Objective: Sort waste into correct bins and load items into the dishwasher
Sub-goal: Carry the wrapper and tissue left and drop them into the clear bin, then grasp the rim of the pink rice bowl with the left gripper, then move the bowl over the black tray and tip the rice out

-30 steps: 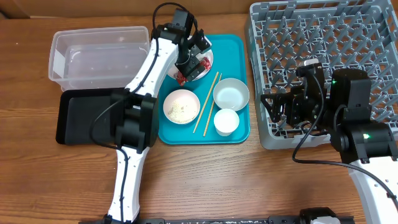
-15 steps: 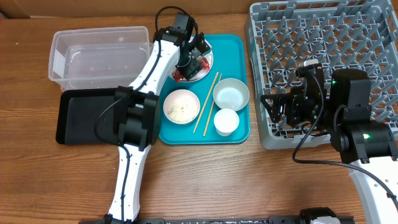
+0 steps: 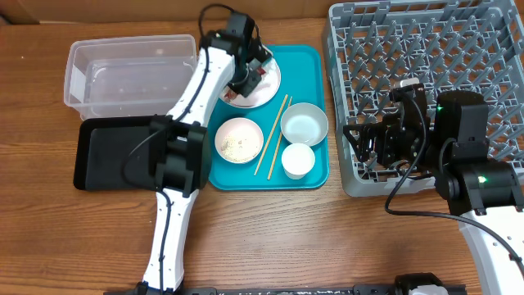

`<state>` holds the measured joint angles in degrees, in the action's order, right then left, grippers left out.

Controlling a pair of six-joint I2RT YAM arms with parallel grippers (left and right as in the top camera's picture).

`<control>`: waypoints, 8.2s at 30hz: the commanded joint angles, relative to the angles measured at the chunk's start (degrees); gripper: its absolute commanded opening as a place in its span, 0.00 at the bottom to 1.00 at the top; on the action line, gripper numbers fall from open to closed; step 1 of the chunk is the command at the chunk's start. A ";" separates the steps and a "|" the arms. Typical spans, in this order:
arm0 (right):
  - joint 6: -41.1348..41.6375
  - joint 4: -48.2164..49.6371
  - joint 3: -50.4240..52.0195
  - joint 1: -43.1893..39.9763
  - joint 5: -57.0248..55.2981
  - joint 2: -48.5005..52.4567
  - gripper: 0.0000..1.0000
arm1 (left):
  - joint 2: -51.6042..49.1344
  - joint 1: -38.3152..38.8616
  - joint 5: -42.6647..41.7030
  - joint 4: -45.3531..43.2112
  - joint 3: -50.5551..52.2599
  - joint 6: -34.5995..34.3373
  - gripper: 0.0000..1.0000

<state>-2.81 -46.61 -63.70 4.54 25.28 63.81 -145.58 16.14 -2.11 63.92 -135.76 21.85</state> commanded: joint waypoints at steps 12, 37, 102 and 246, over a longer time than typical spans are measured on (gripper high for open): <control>-0.15 1.16 -1.53 -0.11 0.57 -0.02 1.00 | 6.29 -9.51 -4.09 21.29 -27.93 -19.58 0.04; -0.02 2.49 -1.53 -0.11 1.79 -0.02 1.00 | 5.57 -21.92 -4.35 31.34 -20.06 -23.50 1.00; 0.00 -2.19 -1.51 -0.11 5.27 -0.02 1.00 | 37.09 10.25 -6.16 -12.33 53.66 -19.41 0.38; -0.20 -6.80 -1.51 -0.11 5.29 -0.02 1.00 | 43.56 -57.11 -88.43 1.95 68.26 -2.40 0.04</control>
<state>-2.79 -53.98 -63.70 4.54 29.87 63.92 -106.08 -43.11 -89.19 65.69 -67.24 16.64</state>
